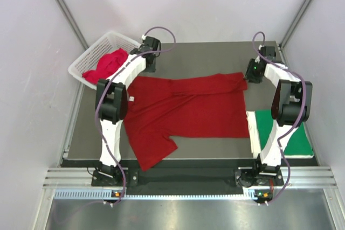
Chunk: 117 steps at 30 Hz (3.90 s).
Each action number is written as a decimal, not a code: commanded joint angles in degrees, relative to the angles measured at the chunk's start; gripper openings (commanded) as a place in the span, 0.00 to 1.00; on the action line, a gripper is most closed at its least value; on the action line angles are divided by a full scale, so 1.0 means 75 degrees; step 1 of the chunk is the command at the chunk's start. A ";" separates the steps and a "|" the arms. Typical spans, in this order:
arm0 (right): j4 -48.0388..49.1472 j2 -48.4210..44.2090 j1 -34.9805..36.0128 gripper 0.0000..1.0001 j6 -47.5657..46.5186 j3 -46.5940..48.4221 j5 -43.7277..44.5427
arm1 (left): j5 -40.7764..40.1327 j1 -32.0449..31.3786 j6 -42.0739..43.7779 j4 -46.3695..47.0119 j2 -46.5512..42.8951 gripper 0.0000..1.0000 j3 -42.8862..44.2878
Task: Fold and stack the t-shirts
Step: Fold the tshirt
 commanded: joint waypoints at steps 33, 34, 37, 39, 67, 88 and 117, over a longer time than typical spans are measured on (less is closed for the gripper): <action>-0.0163 0.1550 -0.0058 0.42 -0.0694 0.2190 -0.1307 | -0.1178 0.0586 -0.0218 -0.1239 0.1040 0.42 0.0877; -0.0174 0.1585 -0.0058 0.41 -0.0694 0.2202 -0.1295 | -0.1191 0.0575 -0.0230 -0.1228 0.1040 0.42 0.0865; -0.0186 0.1597 -0.0058 0.41 -0.0694 0.2167 -0.1283 | -0.1261 0.0586 -0.0206 -0.1158 0.1064 0.42 0.0795; -0.0186 0.1597 -0.0058 0.41 -0.0670 0.2132 -0.1272 | -0.1180 0.0586 -0.0206 -0.1099 0.1064 0.42 0.0679; 0.0435 0.1643 -0.0164 0.00 -0.0014 0.1909 -0.1037 | -0.2446 0.0586 -0.0545 -0.1310 0.1298 0.19 0.1475; 0.0447 0.1538 -0.0164 0.00 -0.0084 0.1862 -0.1061 | -0.1179 0.0668 -0.0980 -0.0817 0.1122 0.34 0.0455; 0.0799 0.1257 -0.0234 0.00 0.0162 0.1300 -0.0897 | -0.1439 0.0282 -0.0525 -0.1264 0.0292 0.26 0.0470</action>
